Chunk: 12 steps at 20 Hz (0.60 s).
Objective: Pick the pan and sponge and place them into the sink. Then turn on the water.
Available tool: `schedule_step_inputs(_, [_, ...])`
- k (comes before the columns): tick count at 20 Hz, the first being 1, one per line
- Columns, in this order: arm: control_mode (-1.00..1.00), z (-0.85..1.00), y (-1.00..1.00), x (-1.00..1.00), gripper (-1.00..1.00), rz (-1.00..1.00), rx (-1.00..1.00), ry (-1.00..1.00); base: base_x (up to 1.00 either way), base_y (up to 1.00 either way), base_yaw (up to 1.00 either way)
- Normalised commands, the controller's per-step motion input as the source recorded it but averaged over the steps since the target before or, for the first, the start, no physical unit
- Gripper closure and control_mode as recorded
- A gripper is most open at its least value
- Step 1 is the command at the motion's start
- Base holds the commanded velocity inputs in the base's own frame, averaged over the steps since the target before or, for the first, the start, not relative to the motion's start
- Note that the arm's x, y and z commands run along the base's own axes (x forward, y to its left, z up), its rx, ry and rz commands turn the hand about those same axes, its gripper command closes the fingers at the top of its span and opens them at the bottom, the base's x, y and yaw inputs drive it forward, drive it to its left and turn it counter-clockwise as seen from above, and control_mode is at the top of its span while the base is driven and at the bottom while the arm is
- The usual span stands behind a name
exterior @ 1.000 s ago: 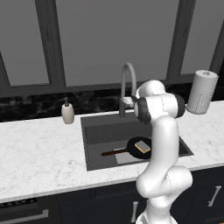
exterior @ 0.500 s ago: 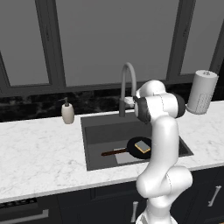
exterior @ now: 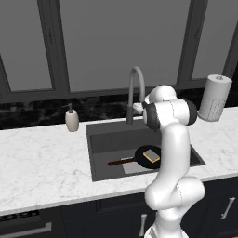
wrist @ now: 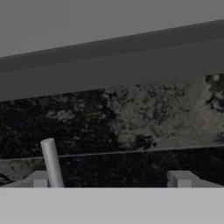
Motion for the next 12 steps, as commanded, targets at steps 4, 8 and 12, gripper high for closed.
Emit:
schedule_step_inputs(4, [-1.00, 0.00, -0.01, 0.00, -1.00, 0.00, 0.00, 0.00, 0.00, 0.00, 0.00])
schedule_step_inputs(8, [-1.00, 0.00, -0.10, 0.00, -1.00, 0.00, 0.00, 0.00, 0.00, 0.00, 0.00])
schedule_step_inputs(12, [-1.00, 0.00, -0.20, 0.00, -1.00, 0.00, 0.00, 0.00, 0.00, 0.00, 0.00])
